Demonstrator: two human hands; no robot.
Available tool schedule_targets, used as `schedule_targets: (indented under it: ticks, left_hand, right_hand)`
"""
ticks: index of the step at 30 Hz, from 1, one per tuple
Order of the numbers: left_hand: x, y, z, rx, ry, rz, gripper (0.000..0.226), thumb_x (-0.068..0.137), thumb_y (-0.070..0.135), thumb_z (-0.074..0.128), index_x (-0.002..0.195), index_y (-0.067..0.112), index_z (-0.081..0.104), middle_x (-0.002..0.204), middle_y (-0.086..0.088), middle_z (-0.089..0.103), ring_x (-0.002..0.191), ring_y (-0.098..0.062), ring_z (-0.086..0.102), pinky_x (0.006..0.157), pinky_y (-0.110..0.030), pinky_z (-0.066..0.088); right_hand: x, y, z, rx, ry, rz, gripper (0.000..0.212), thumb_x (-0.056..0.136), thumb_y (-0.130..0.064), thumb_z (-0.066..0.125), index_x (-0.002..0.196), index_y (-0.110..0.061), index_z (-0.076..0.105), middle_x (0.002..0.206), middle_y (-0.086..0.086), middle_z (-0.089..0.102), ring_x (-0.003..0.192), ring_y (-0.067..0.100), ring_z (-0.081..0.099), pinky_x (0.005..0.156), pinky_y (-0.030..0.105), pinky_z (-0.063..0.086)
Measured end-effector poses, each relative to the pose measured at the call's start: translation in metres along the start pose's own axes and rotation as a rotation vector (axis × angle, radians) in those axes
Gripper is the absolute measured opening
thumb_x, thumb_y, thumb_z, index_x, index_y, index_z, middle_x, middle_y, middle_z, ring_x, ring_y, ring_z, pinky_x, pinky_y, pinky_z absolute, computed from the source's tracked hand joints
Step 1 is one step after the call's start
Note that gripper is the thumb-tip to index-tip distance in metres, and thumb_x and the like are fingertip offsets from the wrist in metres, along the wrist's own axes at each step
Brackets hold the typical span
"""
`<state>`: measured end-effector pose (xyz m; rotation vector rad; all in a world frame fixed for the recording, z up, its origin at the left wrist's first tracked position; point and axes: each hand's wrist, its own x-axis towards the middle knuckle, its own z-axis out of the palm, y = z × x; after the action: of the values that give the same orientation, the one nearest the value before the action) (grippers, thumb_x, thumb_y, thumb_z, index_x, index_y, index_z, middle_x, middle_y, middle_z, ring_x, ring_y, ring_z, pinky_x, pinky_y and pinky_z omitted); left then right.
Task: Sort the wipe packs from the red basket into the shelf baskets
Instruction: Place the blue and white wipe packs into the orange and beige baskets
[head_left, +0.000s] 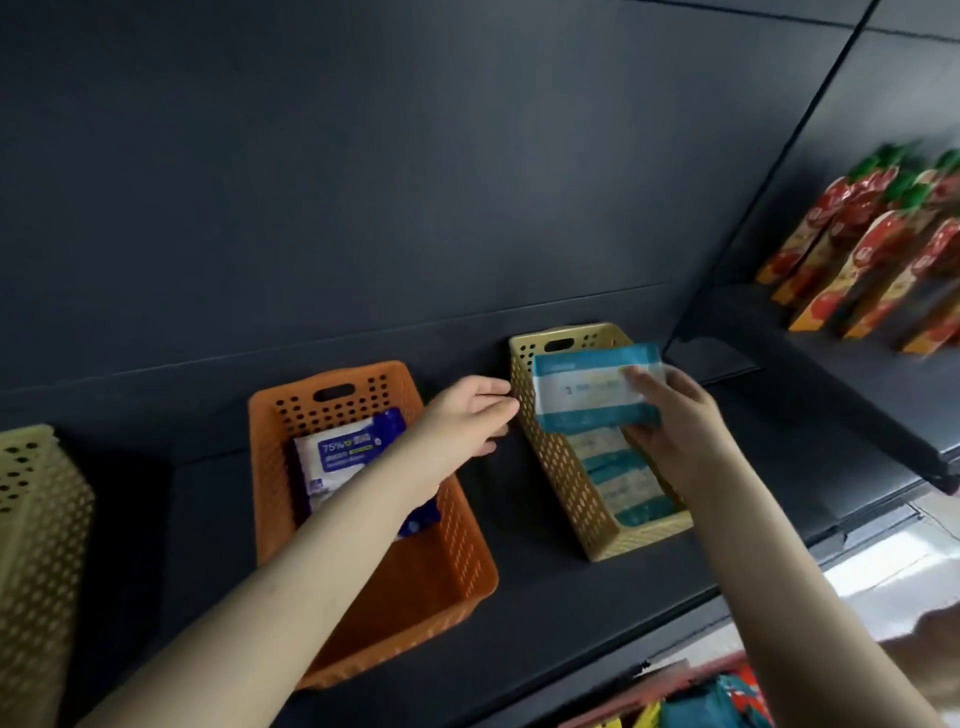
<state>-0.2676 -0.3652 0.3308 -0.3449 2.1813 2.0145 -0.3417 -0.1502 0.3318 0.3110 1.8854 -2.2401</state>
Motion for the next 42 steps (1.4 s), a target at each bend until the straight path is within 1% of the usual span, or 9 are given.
schedule_targets:
  ticks: [3, 7, 11, 15, 21, 26, 35, 39, 42]
  left_hand:
    - [0.025, -0.006, 0.026, 0.191, 0.012, 0.045, 0.053, 0.092, 0.032, 0.062, 0.140, 0.026, 0.042, 0.144, 0.007, 0.047, 0.127, -0.012, 0.049, 0.108, -0.039, 0.041]
    - [0.048, -0.015, 0.054, 0.433, -0.049, 0.053, 0.090, 0.085, 0.044, 0.068, 0.154, 0.028, 0.012, 0.161, 0.008, 0.012, 0.146, -0.013, 0.018, 0.119, -0.034, 0.019]
    - [0.058, -0.029, 0.061, 0.506, -0.103, 0.051, 0.106, 0.083, 0.050, 0.068, 0.153, 0.027, -0.009, 0.161, 0.011, -0.011, 0.148, -0.009, -0.004, 0.121, -0.031, 0.003]
    - [0.061, -0.041, 0.057, 0.551, -0.057, 0.087, 0.105, 0.080, 0.058, 0.065, 0.153, 0.033, -0.007, 0.160, 0.016, -0.011, 0.148, -0.011, -0.011, 0.122, -0.045, 0.004]
    - [0.064, -0.048, 0.056, 0.566, -0.041, 0.107, 0.105, 0.079, 0.061, 0.064, 0.153, 0.036, -0.006, 0.160, 0.018, -0.008, 0.148, -0.012, -0.008, 0.121, -0.049, 0.008]
    - [0.065, -0.049, 0.056, 0.578, -0.040, 0.114, 0.104, 0.079, 0.060, 0.065, 0.153, 0.035, -0.004, 0.160, 0.018, -0.007, 0.149, -0.012, -0.006, 0.121, -0.048, 0.009]
    - [0.059, -0.037, 0.055, 0.627, -0.039, 0.033, 0.099, 0.080, 0.062, 0.062, 0.152, 0.040, -0.001, 0.162, 0.007, -0.006, 0.149, -0.020, -0.001, 0.121, -0.049, 0.011]
    - [0.030, -0.019, 0.053, 0.727, 0.041, 0.160, 0.077, 0.091, 0.042, 0.060, 0.154, 0.027, 0.017, 0.161, 0.004, 0.016, 0.147, -0.014, 0.017, 0.115, -0.027, 0.015]
    - [-0.014, -0.017, 0.054, 0.679, 0.053, 0.275, 0.064, 0.094, 0.032, 0.059, 0.151, 0.028, 0.029, 0.154, 0.006, 0.032, 0.139, -0.012, 0.034, 0.112, -0.025, 0.026]
  right_hand:
    - [0.032, -0.010, -0.035, -0.340, 0.146, -0.117, 0.004, 0.088, -0.016, 0.067, 0.088, -0.019, 0.064, 0.092, 0.008, 0.070, 0.089, 0.028, 0.069, 0.081, 0.046, 0.058]
    - [0.066, 0.001, -0.046, -0.822, 0.074, -0.127, 0.012, 0.089, -0.015, 0.063, 0.101, -0.013, 0.062, 0.089, 0.005, 0.067, 0.073, 0.016, 0.065, 0.055, 0.027, 0.053]
    - [0.088, 0.021, -0.032, -0.913, -0.087, 0.080, 0.013, 0.091, -0.014, 0.059, 0.104, -0.014, 0.063, 0.095, 0.008, 0.070, 0.082, 0.024, 0.069, 0.075, 0.040, 0.059]
    - [0.101, 0.033, -0.023, -0.983, -0.074, 0.140, 0.014, 0.092, -0.013, 0.056, 0.106, -0.011, 0.057, 0.089, 0.006, 0.065, 0.074, 0.019, 0.066, 0.054, 0.029, 0.051]
    - [0.097, 0.044, -0.026, -1.076, -0.064, 0.045, 0.028, 0.093, -0.009, 0.055, 0.119, -0.006, 0.045, 0.083, 0.001, 0.053, 0.064, 0.010, 0.053, 0.042, 0.017, 0.035]
    - [0.097, 0.052, -0.027, -1.374, -0.186, -0.191, 0.044, 0.088, -0.017, 0.066, 0.130, -0.012, 0.053, 0.129, 0.010, 0.049, 0.094, 0.021, 0.059, 0.077, 0.028, 0.052]
    - [0.086, 0.034, -0.029, -1.310, -0.229, -0.204, 0.037, 0.089, -0.023, 0.067, 0.124, -0.018, 0.059, 0.114, 0.004, 0.062, 0.073, 0.015, 0.061, 0.057, 0.027, 0.050]
    - [0.036, 0.008, -0.040, -1.216, -0.228, -0.413, 0.036, 0.092, -0.024, 0.063, 0.127, -0.019, 0.061, 0.122, -0.001, 0.065, 0.105, 0.016, 0.062, 0.089, 0.031, 0.051]
    - [-0.028, 0.004, -0.053, -1.094, -0.156, -0.504, 0.033, 0.093, -0.018, 0.061, 0.126, -0.017, 0.063, 0.119, -0.001, 0.067, 0.105, 0.015, 0.063, 0.091, 0.032, 0.053]
